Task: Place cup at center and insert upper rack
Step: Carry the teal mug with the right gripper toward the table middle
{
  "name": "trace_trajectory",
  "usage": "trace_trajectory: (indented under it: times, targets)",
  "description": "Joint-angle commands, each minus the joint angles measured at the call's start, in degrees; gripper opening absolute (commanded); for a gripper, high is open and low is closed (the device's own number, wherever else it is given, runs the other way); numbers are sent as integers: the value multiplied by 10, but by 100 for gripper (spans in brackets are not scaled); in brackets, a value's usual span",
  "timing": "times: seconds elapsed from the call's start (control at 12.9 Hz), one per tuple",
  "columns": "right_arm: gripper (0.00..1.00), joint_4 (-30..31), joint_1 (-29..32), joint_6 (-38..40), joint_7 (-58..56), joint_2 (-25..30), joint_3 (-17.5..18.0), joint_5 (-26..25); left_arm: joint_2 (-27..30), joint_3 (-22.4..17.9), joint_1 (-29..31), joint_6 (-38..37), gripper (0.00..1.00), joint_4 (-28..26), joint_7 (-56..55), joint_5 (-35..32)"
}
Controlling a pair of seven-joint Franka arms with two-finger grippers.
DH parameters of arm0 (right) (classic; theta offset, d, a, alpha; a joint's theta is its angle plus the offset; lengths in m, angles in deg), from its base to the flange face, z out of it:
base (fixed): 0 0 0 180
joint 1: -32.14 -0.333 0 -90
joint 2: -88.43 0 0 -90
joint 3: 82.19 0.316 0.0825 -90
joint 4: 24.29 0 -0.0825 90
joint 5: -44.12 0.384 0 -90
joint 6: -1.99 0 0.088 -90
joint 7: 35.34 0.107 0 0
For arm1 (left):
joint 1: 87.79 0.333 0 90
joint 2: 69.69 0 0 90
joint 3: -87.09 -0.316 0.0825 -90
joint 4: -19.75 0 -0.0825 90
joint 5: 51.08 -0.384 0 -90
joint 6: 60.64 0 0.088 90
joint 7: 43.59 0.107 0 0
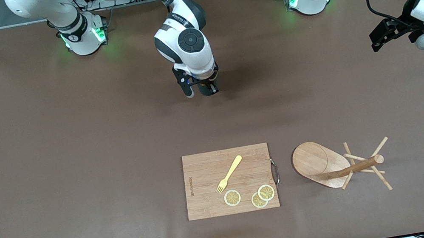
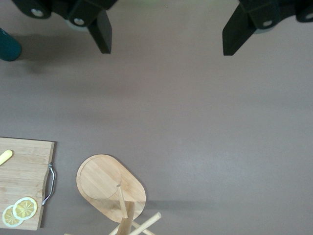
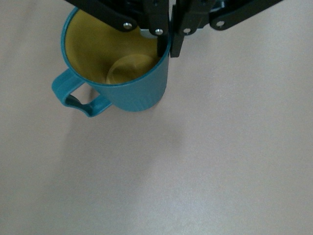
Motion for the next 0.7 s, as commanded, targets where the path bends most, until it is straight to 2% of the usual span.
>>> trace_trajectory:
  times: [0.0, 0.08, 0.16, 0.31, 0.47, 0.62]
  targets:
    - [17, 7, -11, -7, 14, 7, -7, 2, 11, 3, 1, 1, 100, -3, 4, -12]
    - [56, 7, -11, -7, 14, 7, -7, 2, 11, 4, -1, -1, 100, -3, 1, -12]
    - [100, 6, -11, -3, 8, 8, -8, -2, 11, 5, -1, -7, 100, -3, -5, -12]
    - [100, 6, -11, 5, -23, 13, -7, -33, 12, 11, 3, -11, 100, -3, -6, -12]
    - [100, -2, 0, 38, -83, 27, -9, -34, 17, 12, -1, -21, 100, 0, -6, -10]
    - [100, -2, 31, 66, -162, 56, -10, -34, 25, 32, 0, -33, 100, 2, -17, -6]
